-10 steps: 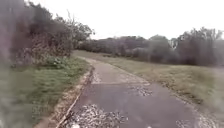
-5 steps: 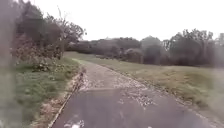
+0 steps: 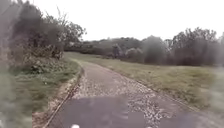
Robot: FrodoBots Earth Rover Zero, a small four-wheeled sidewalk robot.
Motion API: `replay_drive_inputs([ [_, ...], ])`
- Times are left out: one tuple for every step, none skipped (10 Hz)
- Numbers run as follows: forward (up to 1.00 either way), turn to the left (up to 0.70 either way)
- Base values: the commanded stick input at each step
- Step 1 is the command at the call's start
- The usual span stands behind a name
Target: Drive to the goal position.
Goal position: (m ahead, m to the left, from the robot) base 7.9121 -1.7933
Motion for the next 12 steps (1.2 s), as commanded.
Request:
replay_drive_inputs([
  [0.70,0.00],
  [0.70,0.00],
  [0.70,0.00],
  [0.70,0.00],
  [0.70,0.00],
  [0.70,0.00],
  [0.70,0.00],
  [0.70,0.00],
  [0.70,0.00],
  [0.70,0.00],
  [0.70,0.00],
  [0.70,0.00],
])
